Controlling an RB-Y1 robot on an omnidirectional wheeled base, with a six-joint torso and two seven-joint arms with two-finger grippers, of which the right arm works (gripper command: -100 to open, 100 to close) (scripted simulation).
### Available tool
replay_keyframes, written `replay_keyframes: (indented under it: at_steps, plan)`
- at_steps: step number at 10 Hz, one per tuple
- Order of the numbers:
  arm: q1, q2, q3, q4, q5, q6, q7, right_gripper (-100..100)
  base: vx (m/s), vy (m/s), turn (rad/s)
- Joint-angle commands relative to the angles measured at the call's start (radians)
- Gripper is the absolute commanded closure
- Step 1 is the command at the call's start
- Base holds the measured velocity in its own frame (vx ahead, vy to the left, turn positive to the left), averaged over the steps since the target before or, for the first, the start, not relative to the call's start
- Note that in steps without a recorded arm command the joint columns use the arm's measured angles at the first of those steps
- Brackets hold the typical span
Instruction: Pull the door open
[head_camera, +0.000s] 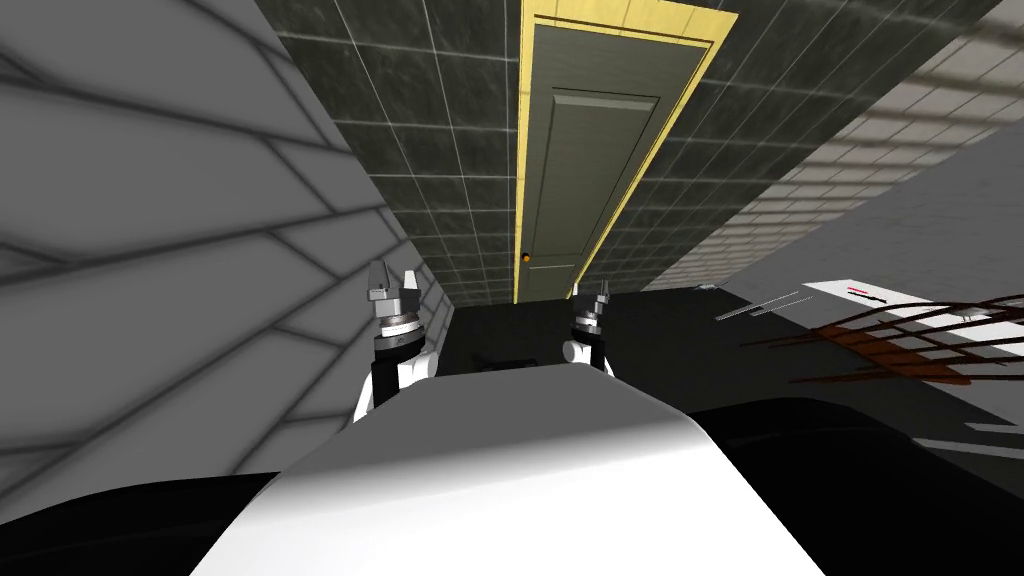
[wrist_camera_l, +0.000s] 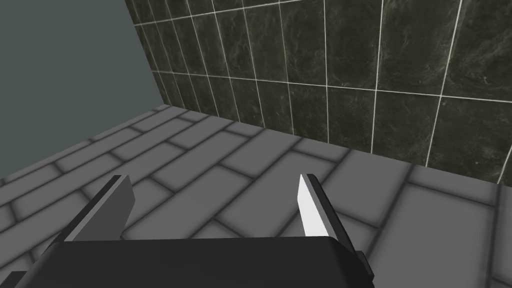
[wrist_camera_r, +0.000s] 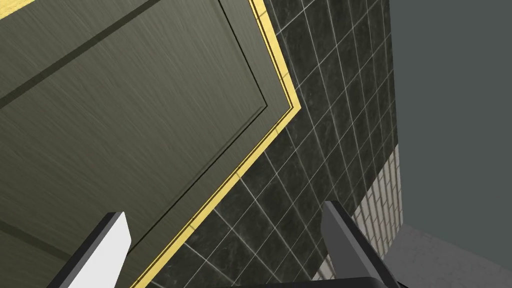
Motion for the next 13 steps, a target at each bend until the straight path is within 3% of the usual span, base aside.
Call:
replay_keyframes:
  at_steps: [1,3,13]
  plan:
    - [-0.006,-0.007,0.001,0.031,-0.022,-0.009,-0.029,-100,0.101,-0.019,0.189]
    - [-0.016,-0.019,0.006,0.091,-0.062,-0.027,-0.078,-100,0.108,-0.027,0.218]
    - [-0.054,-0.050,0.023,0.306,-0.204,-0.091,-0.254,-100,0.093,-0.045,0.177]
